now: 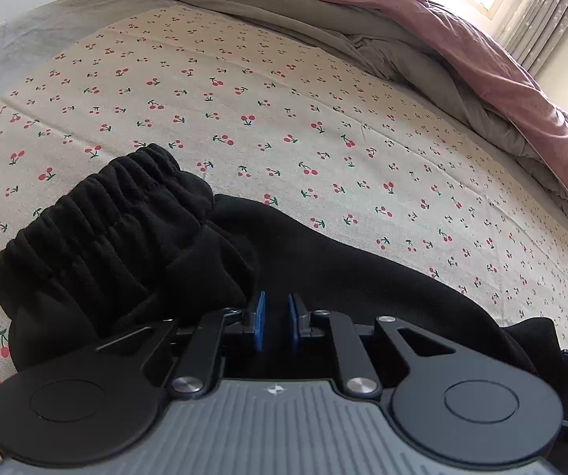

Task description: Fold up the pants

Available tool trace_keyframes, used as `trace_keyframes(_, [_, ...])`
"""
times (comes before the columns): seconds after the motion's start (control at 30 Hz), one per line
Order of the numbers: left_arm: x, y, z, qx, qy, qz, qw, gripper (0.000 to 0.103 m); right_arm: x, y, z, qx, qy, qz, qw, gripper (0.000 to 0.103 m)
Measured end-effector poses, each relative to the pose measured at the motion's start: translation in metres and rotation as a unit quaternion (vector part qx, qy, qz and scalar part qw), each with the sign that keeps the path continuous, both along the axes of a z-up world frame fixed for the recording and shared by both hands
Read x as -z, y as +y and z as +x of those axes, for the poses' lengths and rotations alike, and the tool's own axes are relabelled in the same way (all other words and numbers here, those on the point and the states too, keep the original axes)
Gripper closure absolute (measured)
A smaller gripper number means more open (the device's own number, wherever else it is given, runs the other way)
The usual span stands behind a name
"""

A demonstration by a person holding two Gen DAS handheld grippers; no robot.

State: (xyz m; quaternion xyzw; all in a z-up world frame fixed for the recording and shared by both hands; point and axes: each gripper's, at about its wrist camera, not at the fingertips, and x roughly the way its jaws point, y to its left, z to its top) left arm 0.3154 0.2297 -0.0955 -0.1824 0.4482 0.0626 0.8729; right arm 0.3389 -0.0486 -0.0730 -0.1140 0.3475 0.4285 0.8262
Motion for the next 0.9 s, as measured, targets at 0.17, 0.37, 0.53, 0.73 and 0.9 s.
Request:
trace_keyframes(0.17, [0.000, -0.002, 0.000, 0.001, 0.001, 0.007, 1.0000, 0.100, 0.008, 0.018, 0.011, -0.001, 0.032, 0.004, 0.999, 0.028])
trace_keyframes(0.37, [0.001, 0.001, 0.001, 0.005, 0.001, 0.000, 1.0000, 0.100, 0.021, 0.034, -0.022, -0.095, 0.042, -0.019, 0.994, 0.031])
trace_keyframes(0.53, [0.000, -0.003, 0.001, 0.004, 0.001, 0.007, 1.0000, 0.100, 0.027, 0.035, -0.012, -0.033, 0.014, -0.038, 0.999, 0.031])
trace_keyframes(0.73, [0.000, -0.005, 0.003, 0.003, 0.004, 0.012, 0.9999, 0.098, -0.003, -0.028, 0.055, 0.155, 0.032, 0.095, 0.983, 0.030])
trace_keyframes(0.9, [0.000, -0.005, 0.003, 0.006, 0.005, 0.014, 0.9999, 0.098, 0.036, -0.043, 0.121, 0.260, 0.108, 0.063, 0.957, 0.060])
